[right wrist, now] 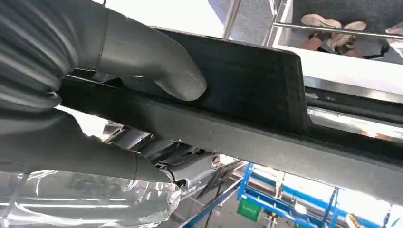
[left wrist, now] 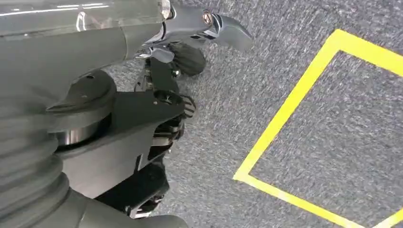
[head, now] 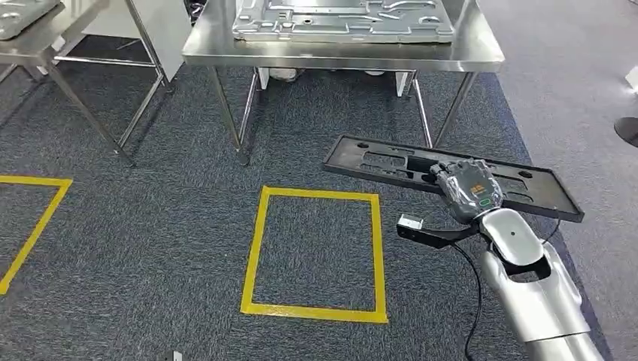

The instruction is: Take the parts from the cabinet and place them on the table.

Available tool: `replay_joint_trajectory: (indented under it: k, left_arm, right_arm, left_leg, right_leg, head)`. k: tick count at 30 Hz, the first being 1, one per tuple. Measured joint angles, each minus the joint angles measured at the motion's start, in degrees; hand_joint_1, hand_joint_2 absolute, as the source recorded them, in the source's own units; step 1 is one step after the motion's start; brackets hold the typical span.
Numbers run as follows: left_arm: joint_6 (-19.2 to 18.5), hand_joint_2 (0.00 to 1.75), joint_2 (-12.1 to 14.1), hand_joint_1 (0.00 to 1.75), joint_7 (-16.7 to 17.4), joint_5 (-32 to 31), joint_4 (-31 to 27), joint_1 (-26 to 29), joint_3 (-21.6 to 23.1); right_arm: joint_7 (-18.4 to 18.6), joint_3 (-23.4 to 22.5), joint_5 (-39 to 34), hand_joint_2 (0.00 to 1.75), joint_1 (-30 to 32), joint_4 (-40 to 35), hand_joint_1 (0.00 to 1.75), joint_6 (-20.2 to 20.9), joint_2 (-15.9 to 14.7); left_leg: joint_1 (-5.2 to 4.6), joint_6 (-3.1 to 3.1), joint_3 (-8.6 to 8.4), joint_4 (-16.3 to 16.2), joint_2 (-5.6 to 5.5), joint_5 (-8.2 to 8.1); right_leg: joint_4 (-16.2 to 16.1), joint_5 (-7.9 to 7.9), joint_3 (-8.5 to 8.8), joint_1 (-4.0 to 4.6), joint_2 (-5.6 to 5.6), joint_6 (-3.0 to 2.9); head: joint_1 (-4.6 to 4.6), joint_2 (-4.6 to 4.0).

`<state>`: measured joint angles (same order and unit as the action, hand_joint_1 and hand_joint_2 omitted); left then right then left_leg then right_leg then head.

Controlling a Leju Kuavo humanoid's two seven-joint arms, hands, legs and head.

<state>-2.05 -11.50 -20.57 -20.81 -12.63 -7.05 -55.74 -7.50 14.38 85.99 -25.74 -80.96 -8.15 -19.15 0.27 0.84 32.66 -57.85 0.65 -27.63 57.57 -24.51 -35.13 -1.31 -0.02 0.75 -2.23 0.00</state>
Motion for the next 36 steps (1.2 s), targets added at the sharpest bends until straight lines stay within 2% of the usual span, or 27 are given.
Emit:
replay_joint_trajectory:
  k: [1,2,4,5,6,7,9,10,11,14,15,16,17,19,20,21,22,23,25,26,27,28,32,33,34,35,36]
  left_arm:
    - [0.00,1.75,-0.02,0.00,-0.09,-0.11,0.00,0.01,0.02]
    - [0.00,1.75,-0.02,0.00,-0.11,-0.17,0.00,0.00,0.02]
    - [0.00,1.75,-0.02,0.00,-0.13,-0.22,0.00,0.09,0.02]
    - [0.00,1.75,0.00,0.00,-0.15,-0.22,0.00,0.13,0.02]
    - [0.02,1.75,0.02,0.00,-0.17,-0.20,0.00,0.16,0.00]
    - [0.02,1.75,0.02,0.00,-0.17,-0.22,0.00,0.18,0.02]
    - [0.02,1.75,0.02,0.00,-0.17,-0.22,0.00,0.16,0.02]
    - [0.02,1.75,0.04,0.00,-0.20,-0.22,0.00,0.15,0.02]
    - [0.02,1.75,0.07,0.00,-0.20,-0.22,0.00,0.13,0.02]
    - [0.02,1.75,0.07,0.00,-0.24,-0.22,0.00,0.15,0.04]
    - [0.02,1.75,0.04,0.00,-0.24,-0.24,0.00,0.12,0.04]
    - [0.02,1.75,0.05,0.00,-0.26,-0.24,0.00,0.12,0.07]
    - [0.02,1.75,0.04,0.00,-0.26,-0.24,0.00,0.02,0.07]
    - [0.02,1.75,0.00,0.00,-0.26,-0.24,0.00,-0.04,0.07]
    - [0.02,1.75,0.00,0.00,-0.26,-0.24,0.00,0.01,0.07]
    - [0.02,1.75,0.00,0.00,-0.26,-0.24,0.00,0.08,0.07]
    - [0.02,1.75,0.00,0.00,-0.26,-0.24,0.00,0.11,0.07]
    - [0.02,1.75,-0.02,0.00,-0.26,-0.24,0.00,0.13,0.07]
    - [0.02,1.75,-0.05,0.00,-0.26,-0.24,0.00,0.11,0.09]
    - [0.02,1.75,-0.07,0.00,-0.26,-0.24,0.00,0.06,0.07]
    - [0.02,1.75,-0.04,0.00,-0.22,-0.24,0.00,0.04,0.07]
    - [0.02,1.75,0.00,0.00,-0.22,-0.22,0.00,0.08,0.07]
    - [0.02,1.75,0.00,0.00,-0.22,-0.22,0.00,0.08,0.07]
    - [0.02,1.75,0.00,0.00,-0.20,-0.22,0.00,0.09,0.07]
    - [0.02,1.75,0.00,0.00,-0.20,-0.20,0.00,-0.06,0.07]
    - [0.04,1.75,0.00,0.00,-0.15,-0.22,0.00,0.01,0.07]
    - [0.04,1.75,0.00,0.00,-0.15,-0.22,0.00,0.07,0.07]
  right_arm:
    - [0.00,0.00,-0.02,1.75,-0.08,-0.11,1.75,0.02,0.00]
    - [0.00,0.00,-0.02,1.75,-0.24,-0.11,1.75,0.04,0.02]
    - [-0.02,0.00,-0.02,1.75,-0.21,-0.11,1.75,0.15,0.02]
    - [-0.09,0.00,-0.02,1.75,-0.18,-0.09,1.75,0.22,0.02]
    - [-0.11,0.02,-0.02,1.75,-0.11,-0.09,1.75,0.26,0.02]
    - [-0.11,0.02,-0.02,1.75,-0.10,-0.09,1.75,0.31,0.02]
    - [-0.11,0.02,-0.02,1.75,-0.17,-0.09,1.75,0.35,0.02]
    - [-0.11,0.02,-0.02,1.75,-0.19,-0.09,1.75,0.44,0.02]
    - [-0.09,0.02,-0.02,1.75,-0.31,-0.09,1.75,0.69,0.02]
    - [-0.09,0.02,-0.04,1.75,-0.21,-0.15,1.75,0.85,0.02]
    - [-0.09,0.00,-0.04,1.75,-0.17,-0.26,1.75,0.85,0.00]
    - [-0.09,-0.04,-0.06,1.75,-0.19,-0.26,1.75,0.85,0.00]
    - [-0.09,-0.04,-0.07,1.75,-0.36,-0.28,1.75,0.85,0.00]
    - [-0.07,-0.07,-0.09,1.75,-0.28,-0.26,1.75,0.85,0.00]
    - [-0.07,-0.06,-0.09,1.75,-0.03,-0.26,1.75,0.85,0.00]
    - [-0.07,-0.04,-0.09,1.75,0.21,-0.22,1.75,0.87,0.00]
    - [-0.05,-0.07,-0.09,1.75,0.39,-0.22,1.75,0.87,0.00]
    - [-0.07,-0.07,-0.09,1.75,0.40,-0.22,1.75,0.87,0.00]
    - [-0.04,-0.07,-0.09,1.75,0.33,-0.33,1.75,0.87,0.00]
    - [0.11,-0.07,-0.09,1.75,0.25,-0.35,1.75,0.87,0.00]
    - [0.11,-0.07,-0.11,1.75,0.29,-0.46,1.75,0.87,0.00]
    - [0.11,-0.09,-0.11,1.75,0.39,-0.48,1.75,0.87,0.00]
    - [0.11,-0.09,-0.11,1.75,0.39,-0.48,1.75,0.90,0.00]
    - [0.11,-0.09,-0.11,1.75,0.48,-0.50,1.75,0.90,0.00]
    - [0.11,-0.09,-0.11,1.75,0.50,-0.61,1.75,0.90,0.00]
    - [0.20,-0.07,-0.11,1.75,0.33,-0.70,1.75,0.96,0.00]
    - [0.18,-0.07,-0.09,1.75,0.37,-0.70,1.75,0.98,0.00]
  left_leg:
    - [0.17,0.21,0.33,-1.56,-0.17,-0.88]
    - [0.17,0.29,2.07,-5.27,-0.18,-2.87]
    - [0.22,0.47,7.19,-15.07,-0.18,-6.75]
    - [0.22,0.48,9.00,-18.06,-0.18,-7.18]
    - [0.22,0.41,9.67,-18.58,-0.19,-6.52]
    - [0.21,0.26,9.13,-16.50,-0.18,-4.45]
    - [0.20,-0.30,5.44,-7.44,-0.29,1.50]
    - [0.07,-0.87,3.92,-3.23,-0.74,3.64]
    - [-0.09,-1.15,2.74,-1.25,-0.88,2.95]
    - [-0.32,-1.66,2.75,-0.80,-0.80,2.23]
    - [0.10,-2.13,2.16,-0.04,-0.76,2.51]
    - [0.20,-2.28,1.71,0.35,-0.77,2.55]
    - [0.23,-2.56,1.52,0.43,-0.74,2.39]
    - [0.22,-2.79,1.30,0.41,-0.68,2.09]
    - [0.23,-2.78,1.18,0.37,-0.68,1.91]
    - [0.24,-2.72,0.98,0.32,-0.68,1.69]
    - [0.28,-2.63,0.64,0.28,-0.70,1.41]
    - [0.32,-2.49,0.23,0.19,-0.72,1.07]
    - [0.36,-1.90,-0.60,-0.10,-0.73,0.15]
    - [-0.11,-1.40,-0.55,-0.48,-0.77,-0.19]
    - [-0.06,-1.17,-0.50,-0.31,-0.79,-0.28]
    - [-0.06,-0.86,-0.64,-0.27,-0.68,-0.42]
    - [-0.06,-0.83,-0.66,-0.21,-0.68,-0.42]
    - [-0.06,-0.55,-0.87,0.01,-0.54,-0.50]
    - [0.01,0.06,-0.91,-0.26,-0.45,-1.13]
    - [0.19,0.37,4.75,-12.65,-0.47,-7.16]
    - [0.18,0.37,7.10,-16.97,-0.48,-8.52]
  right_leg:
    - [-0.13,-0.11,0.30,0.08,0.01,-0.24]
    - [-0.12,-0.30,0.43,0.13,0.01,-0.70]
    - [-0.09,-0.54,0.66,0.39,0.13,-1.07]
    - [-0.07,-0.67,0.78,0.52,0.25,-1.20]
    - [-0.07,-0.81,0.99,0.61,0.38,-1.20]
    - [-0.06,-1.03,1.25,0.66,0.54,-1.16]
    - [-0.05,-1.54,2.04,0.80,0.75,-0.95]
    - [-0.05,-1.79,2.18,0.79,0.80,-0.81]
    - [0.43,-2.14,2.07,1.25,1.00,-0.39]
    - [0.07,-2.22,1.97,0.94,1.01,0.48]
    - [0.15,-2.50,2.17,0.97,0.96,0.94]
    - [1.11,-2.93,2.02,0.72,0.67,1.22]
    - [3.72,-4.34,0.64,0.69,0.56,1.47]
    - [13.15,-8.13,-4.65,0.39,0.53,1.95]
    - [16.70,-8.88,-6.94,0.29,0.50,2.15]
    - [17.93,-8.29,-8.14,0.10,0.43,2.31]
    - [16.25,-6.34,-7.81,-0.10,0.32,2.40]
    - [12.48,-3.59,-6.36,-0.24,0.24,2.43]
    - [2.17,1.86,-2.04,-0.45,-0.44,2.42]
    - [1.19,0.75,-1.36,0.18,-0.61,2.17]
    - [1.20,0.51,-1.43,0.15,-0.34,1.41]
    - [1.08,0.37,-1.49,0.19,-0.22,1.15]
    - [1.13,0.34,-1.49,0.19,-0.20,1.10]
    - [1.19,0.17,-1.52,0.28,-0.04,0.72]
    - [0.71,0.22,-1.03,-0.14,0.01,0.04]
    - [0.68,-0.35,-0.39,0.27,0.01,-1.01]
    - [0.70,-0.46,-0.30,0.47,0.03,-1.16]
  head:
    - [-0.04,-0.02]
    - [0.17,0.00]
    - [0.17,0.00]
    - [0.24,0.00]
    - [0.20,0.00]
    - [0.22,-0.02]
    - [0.22,-0.02]
    - [0.26,-0.02]
    - [0.24,0.00]
    - [0.26,0.00]
    - [0.31,0.00]
    - [0.07,0.00]
    - [-0.04,0.00]
    - [0.00,0.00]
    - [0.02,0.00]
    - [-0.07,0.00]
    - [0.00,0.00]
    - [-0.02,0.00]
    - [-0.07,-0.02]
    - [0.00,0.00]
    - [0.13,0.00]
    - [0.11,0.00]
    - [0.09,0.00]
    - [0.15,0.00]
    - [0.13,0.00]
    - [0.55,0.00]
    - [0.50,0.00]
